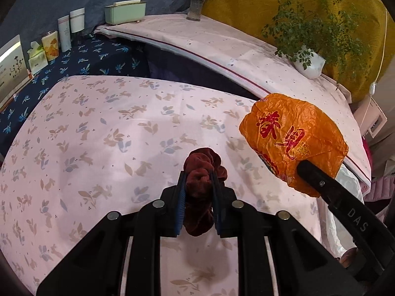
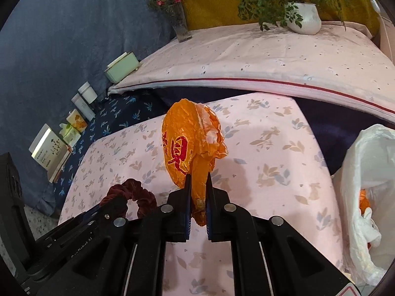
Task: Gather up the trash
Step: 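Carry the scrunchie and orange bag over the bin and open both tools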
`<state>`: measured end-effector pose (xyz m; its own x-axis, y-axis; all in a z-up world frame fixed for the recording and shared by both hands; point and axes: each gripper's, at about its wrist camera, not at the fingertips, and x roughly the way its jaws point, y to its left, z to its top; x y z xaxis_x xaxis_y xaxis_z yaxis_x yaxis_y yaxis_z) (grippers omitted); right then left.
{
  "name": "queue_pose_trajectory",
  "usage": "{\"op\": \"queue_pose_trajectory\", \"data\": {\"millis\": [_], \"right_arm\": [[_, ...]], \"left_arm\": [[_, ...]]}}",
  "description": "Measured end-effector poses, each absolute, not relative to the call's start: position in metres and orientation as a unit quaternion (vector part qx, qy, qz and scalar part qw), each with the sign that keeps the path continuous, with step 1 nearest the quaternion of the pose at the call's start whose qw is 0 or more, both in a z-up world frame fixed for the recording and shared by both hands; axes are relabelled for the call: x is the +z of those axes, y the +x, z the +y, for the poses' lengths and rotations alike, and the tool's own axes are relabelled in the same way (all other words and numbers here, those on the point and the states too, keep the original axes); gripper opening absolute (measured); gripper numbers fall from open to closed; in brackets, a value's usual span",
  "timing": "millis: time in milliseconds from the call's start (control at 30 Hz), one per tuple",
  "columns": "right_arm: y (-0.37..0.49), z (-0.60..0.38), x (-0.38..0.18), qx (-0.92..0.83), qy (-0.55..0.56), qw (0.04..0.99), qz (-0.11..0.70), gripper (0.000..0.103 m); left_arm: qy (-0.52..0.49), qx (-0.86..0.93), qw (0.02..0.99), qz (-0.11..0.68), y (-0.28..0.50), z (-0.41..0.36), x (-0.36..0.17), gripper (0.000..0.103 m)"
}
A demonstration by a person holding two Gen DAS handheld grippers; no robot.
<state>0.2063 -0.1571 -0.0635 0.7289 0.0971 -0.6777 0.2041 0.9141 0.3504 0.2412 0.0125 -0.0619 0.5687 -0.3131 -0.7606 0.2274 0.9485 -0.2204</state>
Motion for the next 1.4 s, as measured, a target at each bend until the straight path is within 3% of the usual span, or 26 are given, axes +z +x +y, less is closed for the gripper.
{"op": "queue_pose_trajectory", "data": {"millis": [667,1400], "right_arm": [[0.083,-0.275,-0.024,-0.095,0.254,0.917,0.292,0.009],[0.005,-0.367,-0.045,-0.167,0.298,0.898,0.278,0.009]], "left_arm": [[0.022,-0.245,0.884,0.398,0.152,-0.12,-0.006,0.018],[0.075,-0.334,0.844,0.412,0.106,-0.239,-0.009,0.021]]}}
